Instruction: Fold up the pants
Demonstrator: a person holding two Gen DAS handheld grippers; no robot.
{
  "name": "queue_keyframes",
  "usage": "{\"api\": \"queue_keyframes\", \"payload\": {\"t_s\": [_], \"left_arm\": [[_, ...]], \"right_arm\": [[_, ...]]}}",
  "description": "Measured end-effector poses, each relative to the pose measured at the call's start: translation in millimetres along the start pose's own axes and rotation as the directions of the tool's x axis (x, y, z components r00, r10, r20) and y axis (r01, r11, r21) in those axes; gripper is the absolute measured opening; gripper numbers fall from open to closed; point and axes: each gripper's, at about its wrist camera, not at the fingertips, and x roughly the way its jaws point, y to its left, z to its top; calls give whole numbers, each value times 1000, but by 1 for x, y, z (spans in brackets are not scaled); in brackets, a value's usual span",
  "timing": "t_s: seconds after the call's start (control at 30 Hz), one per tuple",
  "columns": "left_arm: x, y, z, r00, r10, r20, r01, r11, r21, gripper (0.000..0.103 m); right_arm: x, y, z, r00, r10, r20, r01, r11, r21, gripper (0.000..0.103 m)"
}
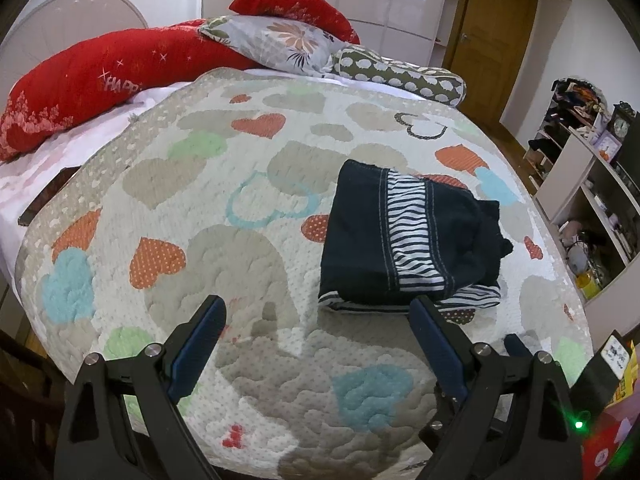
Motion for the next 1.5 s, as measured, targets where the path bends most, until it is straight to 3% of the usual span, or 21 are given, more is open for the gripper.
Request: {"api": "queue_keyframes", "payload": {"t_s": [0.27,0.33,0.43,0.53,0.6,0.73,0.87,0.9,0.93,0.97,1.0,1.03,1.07,1.2,1.33,1.43,1.5], "left_arm": [[12,20,6,999,-49,-17,48,998,-48,92],[16,31,14,997,-74,-15,73,995,-75,92],[30,47,32,989,-141,-31,136,982,-134,92],[53,50,47,974,-214,-67,201,966,-163,92],[72,44,55,963,-250,-105,232,961,-152,92],[104,25,69,933,-318,-167,302,947,-111,92],[132,-4,71,884,-400,-241,392,916,-82,91],[134,-8,69,885,-399,-241,390,917,-84,76],[133,-10,69,881,-409,-239,402,912,-81,63],[132,-14,68,861,-444,-249,437,895,-85,43],[130,-15,69,855,-455,-248,447,890,-90,39],[126,-16,71,859,-452,-240,445,891,-87,37],[123,-17,74,858,-457,-235,451,889,-82,31],[116,-12,95,859,-472,-201,460,882,-103,28],[120,-7,132,881,-449,-151,441,893,-85,28],[135,-3,153,914,-385,-128,382,923,-54,34],[155,2,158,954,-266,-137,263,964,-39,53]], "right_arm": [[-1,-4,8,999,33,-42,-34,999,-15,92],[-7,-19,23,991,112,-70,-110,993,42,92],[-20,-49,46,986,165,-8,-161,973,166,92],[-9,-76,73,969,249,-8,-237,932,275,92],[18,-87,89,939,340,-58,-301,891,340,92],[60,-89,105,920,378,-100,-313,865,393,92],[100,-84,111,873,473,-115,-370,798,475,91],[107,-80,111,873,473,-121,-367,800,475,90],[110,-77,110,877,465,-121,-361,804,472,80],[113,-75,110,881,457,-121,-353,808,472,67],[115,-74,110,878,461,-124,-354,803,479,61],[115,-74,110,868,482,-123,-370,791,487,48],[115,-74,112,852,509,-124,-393,777,492,43],[108,-67,129,848,516,-119,-415,787,456,41],[111,-58,161,848,523,-87,-444,790,422,40],[124,-48,186,853,516,-80,-448,802,396,40],[142,-42,197,859,503,-94,-434,814,386,47]]}}
